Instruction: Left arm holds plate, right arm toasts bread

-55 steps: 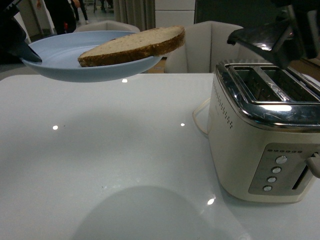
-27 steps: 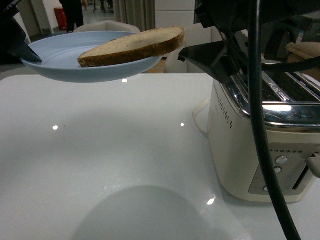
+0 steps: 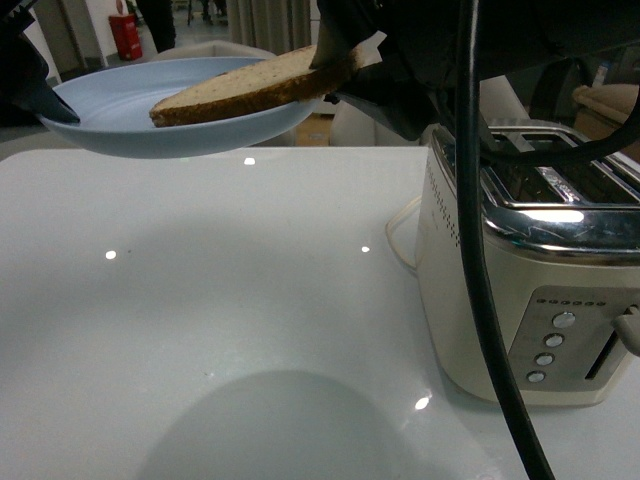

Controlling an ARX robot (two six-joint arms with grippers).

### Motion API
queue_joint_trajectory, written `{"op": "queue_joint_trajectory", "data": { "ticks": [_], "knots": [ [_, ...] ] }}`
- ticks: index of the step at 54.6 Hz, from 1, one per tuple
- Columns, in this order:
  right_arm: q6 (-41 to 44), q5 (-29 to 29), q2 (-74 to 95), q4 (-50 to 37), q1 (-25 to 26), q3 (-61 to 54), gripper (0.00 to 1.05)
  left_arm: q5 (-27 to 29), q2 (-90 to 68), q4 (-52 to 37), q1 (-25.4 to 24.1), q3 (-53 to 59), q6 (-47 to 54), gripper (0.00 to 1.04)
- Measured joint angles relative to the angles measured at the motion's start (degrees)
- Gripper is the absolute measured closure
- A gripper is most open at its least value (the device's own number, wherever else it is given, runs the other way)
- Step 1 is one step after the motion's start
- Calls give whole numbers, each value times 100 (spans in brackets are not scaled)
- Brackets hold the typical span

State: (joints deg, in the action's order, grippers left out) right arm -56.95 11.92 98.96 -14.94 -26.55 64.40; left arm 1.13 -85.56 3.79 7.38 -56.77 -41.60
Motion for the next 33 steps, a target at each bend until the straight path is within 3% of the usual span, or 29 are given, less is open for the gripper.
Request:
{"op": "queue_joint_trajectory", "data": {
  "ticks": [3, 7, 33],
  "knots": [
    [20, -4, -2, 11, -2, 7, 98, -4, 0, 9, 0, 0, 9, 102],
    [57, -2, -2, 15, -2, 20, 101, -11, 0, 15, 4, 0, 4, 102],
    [634, -251, -476, 426, 164, 94, 102, -28, 0, 7, 15, 0, 7, 102]
  ]
}}
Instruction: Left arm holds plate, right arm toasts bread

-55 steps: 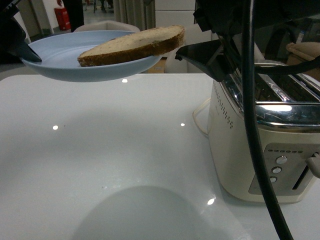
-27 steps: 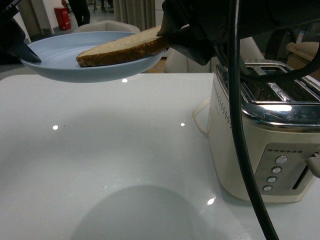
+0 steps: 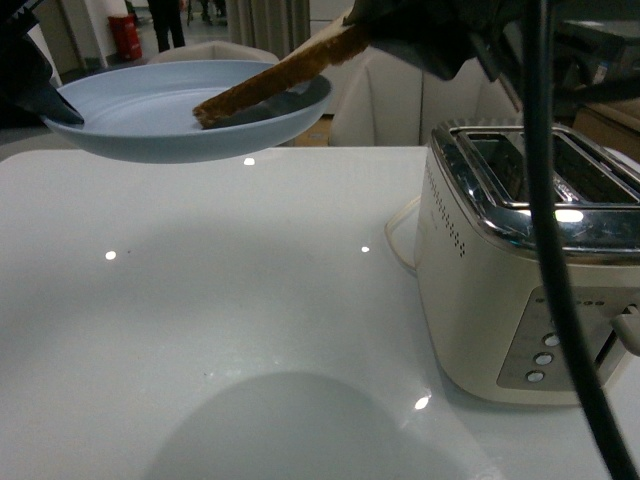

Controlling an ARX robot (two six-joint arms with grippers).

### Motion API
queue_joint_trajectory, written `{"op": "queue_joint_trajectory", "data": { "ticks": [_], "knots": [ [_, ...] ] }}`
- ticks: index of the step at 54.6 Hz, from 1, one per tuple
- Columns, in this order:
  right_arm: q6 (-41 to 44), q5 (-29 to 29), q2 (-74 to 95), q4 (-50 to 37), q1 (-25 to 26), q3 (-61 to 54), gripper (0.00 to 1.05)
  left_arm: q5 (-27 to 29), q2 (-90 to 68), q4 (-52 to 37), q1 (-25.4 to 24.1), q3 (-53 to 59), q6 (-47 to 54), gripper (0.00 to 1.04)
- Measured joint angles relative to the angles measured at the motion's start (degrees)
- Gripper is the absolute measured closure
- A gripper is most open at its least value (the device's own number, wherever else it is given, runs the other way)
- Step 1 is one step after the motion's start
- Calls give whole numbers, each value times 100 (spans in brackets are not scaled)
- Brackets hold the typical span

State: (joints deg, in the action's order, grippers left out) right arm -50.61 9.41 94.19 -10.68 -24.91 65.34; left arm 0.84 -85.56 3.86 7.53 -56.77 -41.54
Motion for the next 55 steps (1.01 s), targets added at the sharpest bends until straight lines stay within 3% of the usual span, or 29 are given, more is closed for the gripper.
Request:
{"op": "queue_joint_trajectory", "data": {
  "ticks": [18, 28, 42, 55],
  "knots": [
    [1322, -922, -769, 708, 476, 61, 102, 0, 0, -2, 0, 0, 0, 102],
    [2527, -1432, -1375, 916, 894, -50, 102, 0, 0, -2, 0, 0, 0, 102],
    [3759, -1541, -1843, 1200, 1196, -619, 102, 0, 0, -2, 0, 0, 0, 102],
    [4275, -1519, -2035, 1244, 1311, -990, 102, 0, 0, -2, 0, 0, 0, 102]
  ]
}}
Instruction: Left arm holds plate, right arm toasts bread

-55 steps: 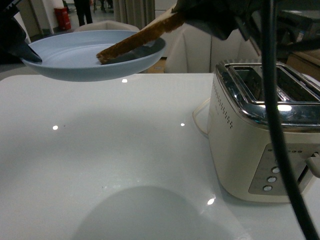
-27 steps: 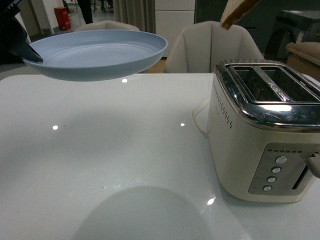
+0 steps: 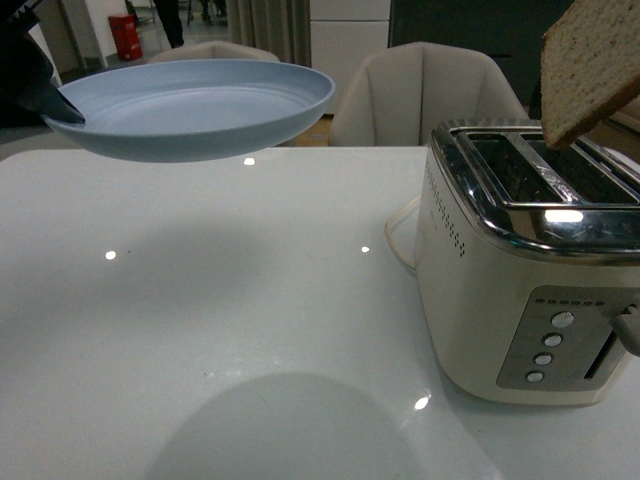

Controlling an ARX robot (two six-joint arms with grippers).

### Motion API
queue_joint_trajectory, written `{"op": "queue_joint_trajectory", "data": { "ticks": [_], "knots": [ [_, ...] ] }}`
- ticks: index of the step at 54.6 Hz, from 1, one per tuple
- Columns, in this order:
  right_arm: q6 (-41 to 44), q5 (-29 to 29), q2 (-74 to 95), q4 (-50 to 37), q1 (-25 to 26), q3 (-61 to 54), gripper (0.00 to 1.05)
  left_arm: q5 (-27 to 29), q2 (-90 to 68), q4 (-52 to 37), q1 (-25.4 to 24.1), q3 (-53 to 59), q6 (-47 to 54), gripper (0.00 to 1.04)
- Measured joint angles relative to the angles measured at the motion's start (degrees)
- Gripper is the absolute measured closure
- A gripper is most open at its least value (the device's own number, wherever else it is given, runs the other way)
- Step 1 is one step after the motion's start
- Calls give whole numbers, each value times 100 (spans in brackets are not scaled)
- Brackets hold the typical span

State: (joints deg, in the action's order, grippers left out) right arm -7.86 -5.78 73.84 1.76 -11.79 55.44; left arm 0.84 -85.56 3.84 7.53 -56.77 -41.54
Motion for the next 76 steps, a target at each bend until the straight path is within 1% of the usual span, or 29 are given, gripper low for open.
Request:
{"op": "queue_joint_trajectory", "data": {
  "ticks": [22, 38, 44, 53, 64, 70, 71, 76],
  "knots": [
    [149, 280, 138, -170, 55, -280, 102, 0, 0, 0, 0, 0, 0, 102],
    [146, 275, 612, -214, -2, -275, 102, 0, 0, 0, 0, 0, 0, 102],
    [46, 291, 774, 24, -59, -111, 102, 0, 0, 0, 0, 0, 0, 102],
    [-254, 313, 1075, 601, -57, 367, 102, 0, 0, 0, 0, 0, 0, 102],
    [-505, 570, 1427, 1211, 31, 870, 102, 0, 0, 0, 0, 0, 0, 102],
    [-629, 669, 1613, 1397, 83, 1078, 102, 0, 0, 0, 0, 0, 0, 102],
    [-826, 741, 1947, 1661, 160, 1423, 102, 0, 0, 0, 0, 0, 0, 102],
    [-916, 824, 2162, 1847, 186, 1703, 102, 0, 0, 0, 0, 0, 0, 102]
  ]
}}
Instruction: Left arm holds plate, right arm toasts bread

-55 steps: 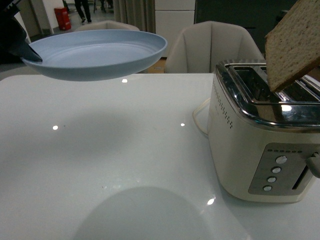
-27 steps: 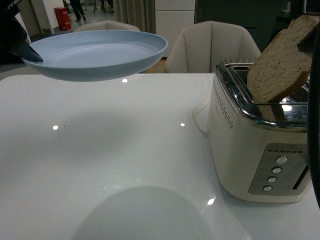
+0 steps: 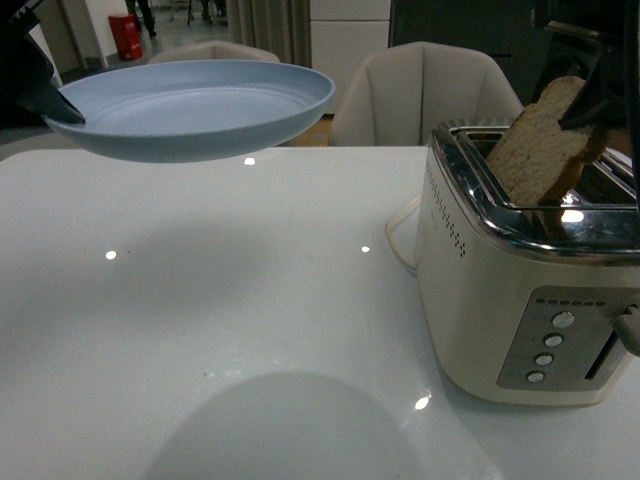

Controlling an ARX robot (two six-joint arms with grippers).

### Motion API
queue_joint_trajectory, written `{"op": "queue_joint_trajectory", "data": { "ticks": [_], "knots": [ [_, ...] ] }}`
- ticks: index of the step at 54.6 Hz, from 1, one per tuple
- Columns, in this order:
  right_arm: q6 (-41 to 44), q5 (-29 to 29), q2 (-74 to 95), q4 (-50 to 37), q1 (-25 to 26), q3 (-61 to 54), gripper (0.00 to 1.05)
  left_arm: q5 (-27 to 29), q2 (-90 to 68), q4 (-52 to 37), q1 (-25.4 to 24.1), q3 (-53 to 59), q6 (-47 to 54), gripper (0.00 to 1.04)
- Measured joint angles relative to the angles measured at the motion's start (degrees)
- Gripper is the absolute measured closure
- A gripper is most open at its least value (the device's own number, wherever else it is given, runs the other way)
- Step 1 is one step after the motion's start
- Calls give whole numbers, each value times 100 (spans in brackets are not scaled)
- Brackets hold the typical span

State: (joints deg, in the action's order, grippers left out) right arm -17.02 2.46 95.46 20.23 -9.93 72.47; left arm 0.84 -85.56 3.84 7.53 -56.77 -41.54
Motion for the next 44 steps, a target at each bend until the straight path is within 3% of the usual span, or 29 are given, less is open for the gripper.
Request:
{"op": "queue_joint_trajectory", "data": {
  "ticks": [5, 13, 26, 33, 44],
  "knots": [
    [-26, 31, 133, 98, 28, 179, 97, -2, 0, 0, 0, 0, 0, 102],
    [-138, 44, 256, 114, 96, 280, 67, 0, 0, -2, 0, 0, 0, 102],
    [-271, 131, 7, -111, 173, 109, 34, 0, 0, 0, 0, 0, 0, 102],
    [-391, 155, -538, -457, 297, -319, 7, 0, 0, 0, 0, 0, -2, 102],
    [-374, -343, -1814, -1266, 374, -1167, 6, 0, 0, -2, 0, 0, 0, 102]
  ]
}}
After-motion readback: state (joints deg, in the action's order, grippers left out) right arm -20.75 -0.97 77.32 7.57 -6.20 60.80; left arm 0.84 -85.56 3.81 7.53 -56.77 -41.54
